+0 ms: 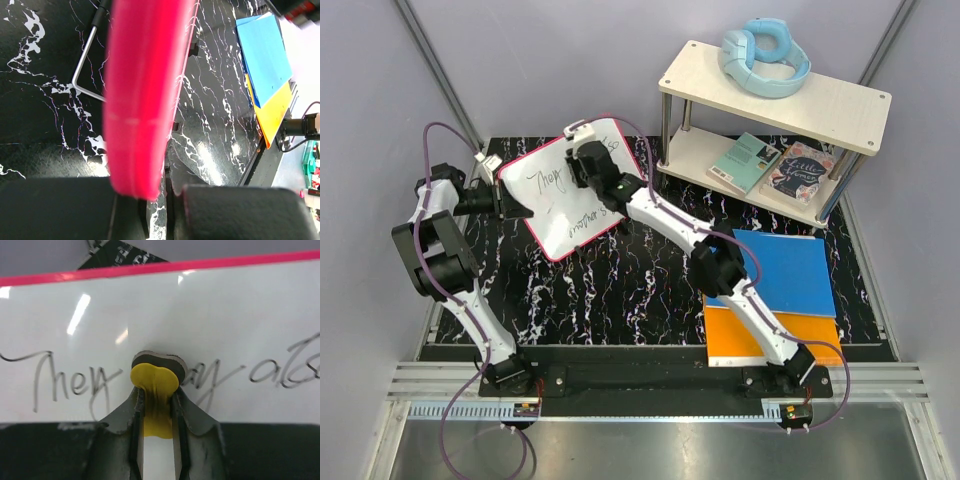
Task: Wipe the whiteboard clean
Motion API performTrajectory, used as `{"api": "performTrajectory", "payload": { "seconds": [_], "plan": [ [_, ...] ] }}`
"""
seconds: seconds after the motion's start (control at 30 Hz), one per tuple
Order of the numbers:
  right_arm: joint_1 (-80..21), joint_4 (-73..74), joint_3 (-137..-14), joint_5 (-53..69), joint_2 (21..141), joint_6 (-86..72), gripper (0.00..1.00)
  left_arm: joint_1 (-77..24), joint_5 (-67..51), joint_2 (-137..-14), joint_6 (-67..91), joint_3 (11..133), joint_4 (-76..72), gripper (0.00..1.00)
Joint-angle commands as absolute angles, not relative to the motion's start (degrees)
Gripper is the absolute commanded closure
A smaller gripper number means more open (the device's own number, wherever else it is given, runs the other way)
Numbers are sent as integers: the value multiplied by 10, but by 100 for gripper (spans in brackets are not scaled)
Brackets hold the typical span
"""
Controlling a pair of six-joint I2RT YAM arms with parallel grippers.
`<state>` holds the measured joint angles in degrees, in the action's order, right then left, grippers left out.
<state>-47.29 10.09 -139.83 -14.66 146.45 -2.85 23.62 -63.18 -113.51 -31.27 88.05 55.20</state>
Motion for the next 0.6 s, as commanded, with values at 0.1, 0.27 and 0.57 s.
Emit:
{"api": "performTrajectory", "payload": {
  "seconds": [0.1,0.27,0.57],
  "plan": [
    [-533,140,-1497,-112,1525,16,100,212,-425,-1105,-422,861,519,100],
    [-554,130,-1498,-108,1526,5,100,207,-411,-1083,-431,852,515,100],
    [-581,53,-1543,-122,1557,18,100,197,-389,-1034,-440,820,504,100]
  ]
}}
